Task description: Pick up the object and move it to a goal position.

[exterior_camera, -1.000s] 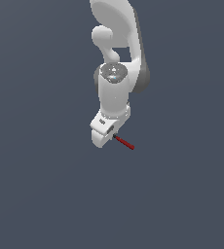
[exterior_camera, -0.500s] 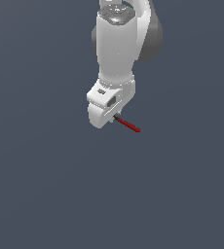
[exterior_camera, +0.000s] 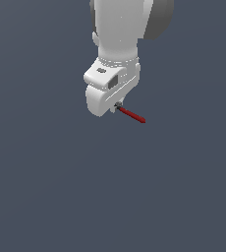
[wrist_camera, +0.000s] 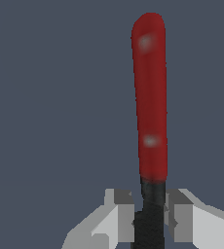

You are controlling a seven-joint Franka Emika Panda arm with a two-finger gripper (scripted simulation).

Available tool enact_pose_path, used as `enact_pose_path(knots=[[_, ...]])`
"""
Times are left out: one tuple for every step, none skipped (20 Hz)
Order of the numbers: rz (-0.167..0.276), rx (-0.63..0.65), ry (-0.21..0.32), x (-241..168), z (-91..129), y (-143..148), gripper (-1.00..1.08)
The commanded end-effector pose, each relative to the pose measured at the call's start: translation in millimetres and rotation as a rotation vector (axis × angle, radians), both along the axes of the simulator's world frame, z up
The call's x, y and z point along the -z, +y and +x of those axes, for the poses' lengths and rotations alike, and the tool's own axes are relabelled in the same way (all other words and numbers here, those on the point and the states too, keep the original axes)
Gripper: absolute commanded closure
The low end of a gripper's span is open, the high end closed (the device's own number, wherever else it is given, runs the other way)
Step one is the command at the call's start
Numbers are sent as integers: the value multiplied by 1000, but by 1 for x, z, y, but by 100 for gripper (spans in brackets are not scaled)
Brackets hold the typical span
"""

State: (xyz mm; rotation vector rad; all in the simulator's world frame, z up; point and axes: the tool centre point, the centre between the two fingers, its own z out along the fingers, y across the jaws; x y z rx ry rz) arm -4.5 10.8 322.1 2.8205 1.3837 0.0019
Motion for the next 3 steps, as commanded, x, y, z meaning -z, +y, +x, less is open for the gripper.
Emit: enact_pose_path(knots=[[0, 1, 1, -5, 0, 0, 108], [0, 1, 1, -6, 0, 0, 108], [0, 1, 1, -7, 0, 0, 108]])
